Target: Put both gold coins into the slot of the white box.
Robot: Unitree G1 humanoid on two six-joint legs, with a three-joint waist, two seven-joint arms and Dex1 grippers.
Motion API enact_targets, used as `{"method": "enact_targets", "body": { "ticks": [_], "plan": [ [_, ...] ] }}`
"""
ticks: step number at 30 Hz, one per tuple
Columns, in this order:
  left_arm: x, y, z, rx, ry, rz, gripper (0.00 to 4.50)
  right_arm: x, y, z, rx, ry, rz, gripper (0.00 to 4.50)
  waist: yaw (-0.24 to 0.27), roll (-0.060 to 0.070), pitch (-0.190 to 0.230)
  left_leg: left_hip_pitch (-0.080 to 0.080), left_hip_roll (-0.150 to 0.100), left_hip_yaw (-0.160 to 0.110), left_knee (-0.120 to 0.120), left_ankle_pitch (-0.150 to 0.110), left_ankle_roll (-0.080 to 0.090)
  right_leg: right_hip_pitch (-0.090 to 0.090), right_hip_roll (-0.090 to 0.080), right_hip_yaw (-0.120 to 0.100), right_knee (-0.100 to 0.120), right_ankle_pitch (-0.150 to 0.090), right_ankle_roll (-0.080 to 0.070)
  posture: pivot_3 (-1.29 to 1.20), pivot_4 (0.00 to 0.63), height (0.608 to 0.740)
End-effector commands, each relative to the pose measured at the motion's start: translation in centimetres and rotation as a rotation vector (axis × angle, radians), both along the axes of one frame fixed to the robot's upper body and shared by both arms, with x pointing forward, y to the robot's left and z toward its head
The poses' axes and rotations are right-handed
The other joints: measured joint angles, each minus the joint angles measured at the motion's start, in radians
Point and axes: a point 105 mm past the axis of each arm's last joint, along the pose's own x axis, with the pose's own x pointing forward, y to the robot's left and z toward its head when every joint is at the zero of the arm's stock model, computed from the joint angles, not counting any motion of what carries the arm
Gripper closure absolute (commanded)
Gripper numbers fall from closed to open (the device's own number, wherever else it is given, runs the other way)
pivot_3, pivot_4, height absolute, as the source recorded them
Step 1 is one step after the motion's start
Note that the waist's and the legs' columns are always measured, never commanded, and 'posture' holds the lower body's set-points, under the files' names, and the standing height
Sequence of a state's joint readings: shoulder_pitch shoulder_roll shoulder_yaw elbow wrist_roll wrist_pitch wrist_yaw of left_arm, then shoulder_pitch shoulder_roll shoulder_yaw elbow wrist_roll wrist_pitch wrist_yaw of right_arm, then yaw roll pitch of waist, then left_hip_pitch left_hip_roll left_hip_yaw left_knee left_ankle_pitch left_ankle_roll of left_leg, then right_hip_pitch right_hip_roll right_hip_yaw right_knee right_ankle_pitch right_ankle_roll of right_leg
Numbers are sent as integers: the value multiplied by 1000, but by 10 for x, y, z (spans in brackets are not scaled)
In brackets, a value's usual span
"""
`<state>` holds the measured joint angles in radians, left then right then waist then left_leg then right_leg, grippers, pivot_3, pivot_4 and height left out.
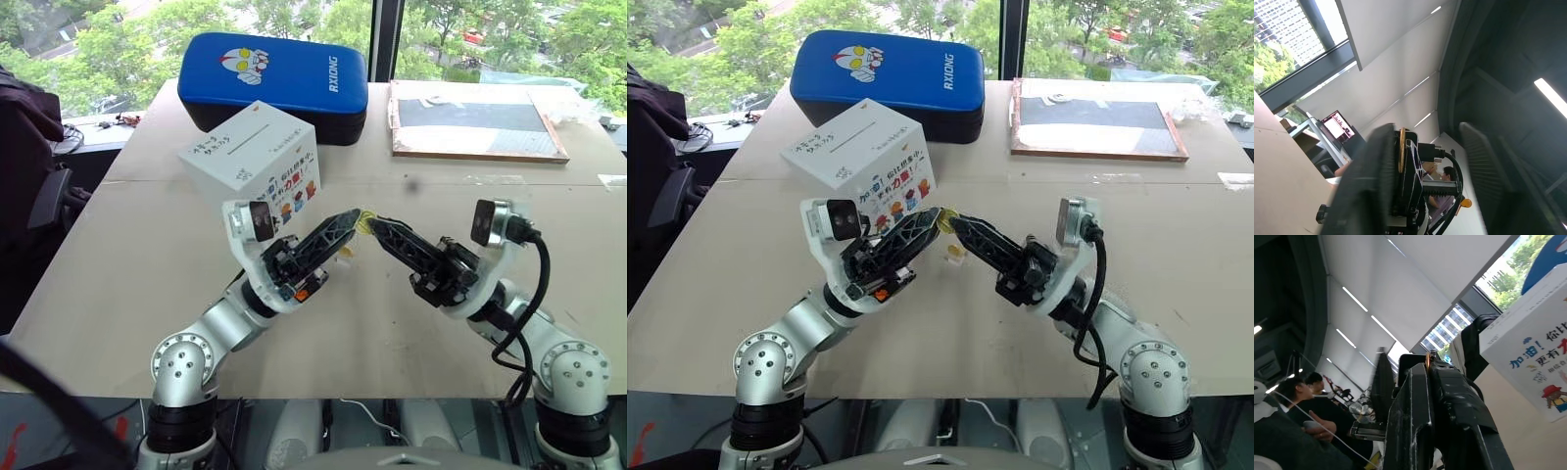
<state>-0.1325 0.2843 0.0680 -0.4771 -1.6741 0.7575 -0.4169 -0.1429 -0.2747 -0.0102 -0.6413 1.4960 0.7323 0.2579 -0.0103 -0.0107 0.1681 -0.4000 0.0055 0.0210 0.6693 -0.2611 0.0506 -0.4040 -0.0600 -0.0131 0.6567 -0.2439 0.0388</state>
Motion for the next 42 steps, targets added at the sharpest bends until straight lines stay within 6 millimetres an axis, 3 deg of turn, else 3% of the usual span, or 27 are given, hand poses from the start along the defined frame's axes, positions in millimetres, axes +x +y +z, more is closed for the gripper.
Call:
{"method": "enact_targets", "body": {
  "ticks": [1, 9, 12, 15, 20, 25, 30, 36, 39, 42],
  "plan": [
    [-8, -2, 6, -7, -33, -45, 4497, -8, -2, 9, 37, -38, 16, 4500, 0, 0, 0, 0, 0, 0, 0, 0, 0, 0, 0, 0, 0, 0, 0, 0, 150, 740],
    [-9, -5, 3, 25, -25, -56, 4497, -10, 0, 8, 26, -44, 25, 4500, 0, 0, 0, 0, 0, 0, 0, 0, 0, 0, 0, 0, -1, 0, -1, 0, 150, 740],
    [-4, -3, 1, 53, -31, -17, 4500, -8, 0, 6, 19, -40, 16, 3690, 0, 0, 0, 0, 0, 0, 0, 0, 0, 0, 0, 0, -1, -1, -1, 0, 150, 740],
    [7, 12, 0, 106, -49, 73, 4500, -5, -5, 6, 7, -40, -18, 2426, 0, 0, 0, 0, 0, 0, 0, 0, 0, 0, 0, 0, -1, -1, -1, 0, 150, 740],
    [30, 61, 35, 329, -263, 321, 4500, 6, -32, -1, -140, -116, -157, 120, 2, -3, 4, -1, 1, 0, -1, 0, 0, -1, 1, 0, -1, -1, -2, 0, 150, 740],
    [60, 89, 70, 640, -486, 555, 4500, 22, -50, -2, -388, -301, -257, 13, 4, -5, 5, -2, 0, 2, -1, 0, 0, -2, 2, -1, -4, -1, -2, 0, 150, 740],
    [92, 111, 83, 883, -586, 718, 4500, 39, -54, 8, -543, -555, -354, 13, 4, -7, 7, -3, 0, 4, -2, 0, 0, -4, 3, 0, -6, 0, 1, 0, 150, 740],
    [119, 147, 75, 1038, -559, 781, 4500, 44, -44, 18, -588, -679, -361, 13, 0, -8, 8, -16, 2, 2, -1, 3, -5, -17, 4, -1, -3, 1, 2, 0, 150, 740],
    [131, 160, 72, 1032, -519, 792, 4500, 42, -39, 16, -599, -695, -343, 13, 2, -9, 9, -16, 2, 1, -1, 3, -5, -18, 4, -2, -3, 1, 2, 0, 150, 740],
    [140, 167, 55, 1057, -463, 748, 4500, 40, -38, 15, -593, -693, -347, 13, 3, -10, 9, -17, 1, 2, -1, 3, -5, -17, 3, -2, -4, 1, 2, 0, 150, 740]
  ]
}}
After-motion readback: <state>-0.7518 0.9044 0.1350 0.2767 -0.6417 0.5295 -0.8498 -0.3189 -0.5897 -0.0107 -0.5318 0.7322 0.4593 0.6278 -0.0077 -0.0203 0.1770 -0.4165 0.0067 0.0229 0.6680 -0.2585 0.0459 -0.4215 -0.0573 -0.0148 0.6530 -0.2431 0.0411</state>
